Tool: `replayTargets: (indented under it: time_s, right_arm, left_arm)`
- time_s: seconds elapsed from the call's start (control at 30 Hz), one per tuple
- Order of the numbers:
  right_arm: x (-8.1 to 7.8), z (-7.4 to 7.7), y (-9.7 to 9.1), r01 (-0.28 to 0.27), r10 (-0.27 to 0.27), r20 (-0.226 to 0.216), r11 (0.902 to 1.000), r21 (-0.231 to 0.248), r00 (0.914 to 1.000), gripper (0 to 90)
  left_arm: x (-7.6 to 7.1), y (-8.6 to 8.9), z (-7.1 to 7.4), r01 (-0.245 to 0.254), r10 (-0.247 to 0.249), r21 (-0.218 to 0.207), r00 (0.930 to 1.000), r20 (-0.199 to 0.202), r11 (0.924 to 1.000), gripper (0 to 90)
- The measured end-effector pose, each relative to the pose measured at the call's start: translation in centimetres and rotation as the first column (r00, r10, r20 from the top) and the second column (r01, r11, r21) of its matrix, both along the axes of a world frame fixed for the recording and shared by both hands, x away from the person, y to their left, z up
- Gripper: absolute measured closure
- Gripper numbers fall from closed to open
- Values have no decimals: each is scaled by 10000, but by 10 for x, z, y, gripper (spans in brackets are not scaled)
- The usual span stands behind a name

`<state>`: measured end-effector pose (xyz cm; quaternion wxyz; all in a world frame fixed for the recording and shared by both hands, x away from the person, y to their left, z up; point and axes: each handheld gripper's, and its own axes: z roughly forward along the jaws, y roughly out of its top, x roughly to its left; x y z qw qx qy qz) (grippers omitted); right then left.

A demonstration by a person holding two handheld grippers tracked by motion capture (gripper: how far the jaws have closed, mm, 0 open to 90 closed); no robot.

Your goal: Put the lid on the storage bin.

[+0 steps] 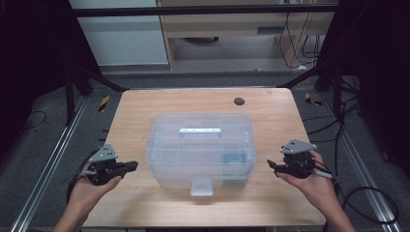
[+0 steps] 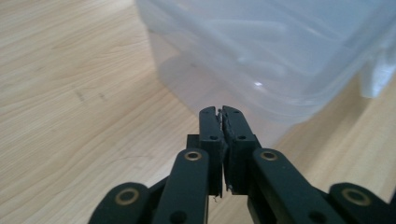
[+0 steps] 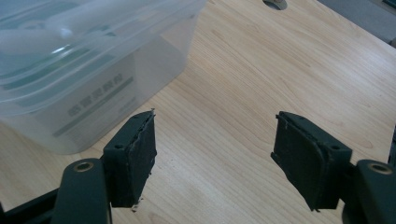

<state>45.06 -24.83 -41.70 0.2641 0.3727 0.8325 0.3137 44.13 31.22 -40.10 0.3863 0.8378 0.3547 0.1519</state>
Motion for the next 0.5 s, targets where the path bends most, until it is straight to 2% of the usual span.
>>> replayTargets:
  time_s: [0.07,0.2,0.23,0.37,0.5]
  right_arm:
    - [4,-2,0,99,-99,-16,10000,-1,9999,288]
    - [17,-3,-1,603,-603,-91,9982,6,9981,219]
    - [21,-3,-2,769,-769,-63,9970,-16,9970,208]
    - [37,-3,-5,1214,-1213,-108,9925,115,9926,204]
    - [50,-6,-9,1487,-1480,-285,9886,248,9886,194]
  left_arm:
    - [5,4,-2,-273,272,212,9996,77,9994,817]
    - [19,9,-5,-1009,967,796,9938,549,9917,571]
    - [23,10,-5,-1158,1113,873,9923,549,9894,530]
    - [36,12,-4,-1455,1416,859,9887,490,9856,460]
    - [48,13,-2,-1655,1618,878,9857,471,9823,344]
